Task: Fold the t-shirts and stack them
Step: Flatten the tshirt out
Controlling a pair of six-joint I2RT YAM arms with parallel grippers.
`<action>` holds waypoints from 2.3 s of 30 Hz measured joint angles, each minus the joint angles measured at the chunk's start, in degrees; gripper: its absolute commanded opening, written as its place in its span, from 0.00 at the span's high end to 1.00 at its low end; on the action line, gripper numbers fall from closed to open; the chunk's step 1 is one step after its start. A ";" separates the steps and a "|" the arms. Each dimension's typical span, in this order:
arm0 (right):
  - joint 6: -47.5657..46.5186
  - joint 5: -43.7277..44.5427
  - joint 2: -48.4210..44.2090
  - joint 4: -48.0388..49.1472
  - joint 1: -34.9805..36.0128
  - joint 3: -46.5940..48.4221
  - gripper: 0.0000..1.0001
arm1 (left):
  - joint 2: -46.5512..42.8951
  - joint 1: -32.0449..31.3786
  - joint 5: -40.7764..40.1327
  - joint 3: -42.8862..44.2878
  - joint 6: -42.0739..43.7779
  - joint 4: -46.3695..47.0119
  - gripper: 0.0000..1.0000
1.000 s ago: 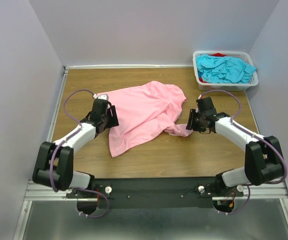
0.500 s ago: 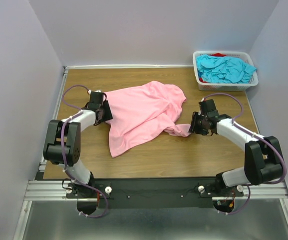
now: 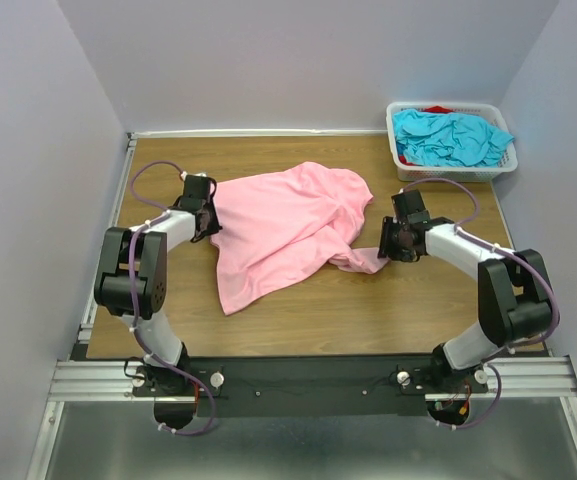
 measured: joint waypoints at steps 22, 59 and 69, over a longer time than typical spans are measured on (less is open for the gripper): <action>-0.98 0.15 2.16 1.62 0.00 -0.70 0.99 | 13.40 0.11 -6.67 22.47 2.60 -4.50 1.00; 0.37 -3.04 -11.37 1.97 0.00 -4.39 0.99 | -18.82 -6.27 -11.82 -10.54 -18.36 -25.20 0.37; 0.39 -4.61 -12.41 4.07 0.00 -5.42 0.99 | -15.89 -5.97 -11.89 -11.19 -20.59 -25.14 0.40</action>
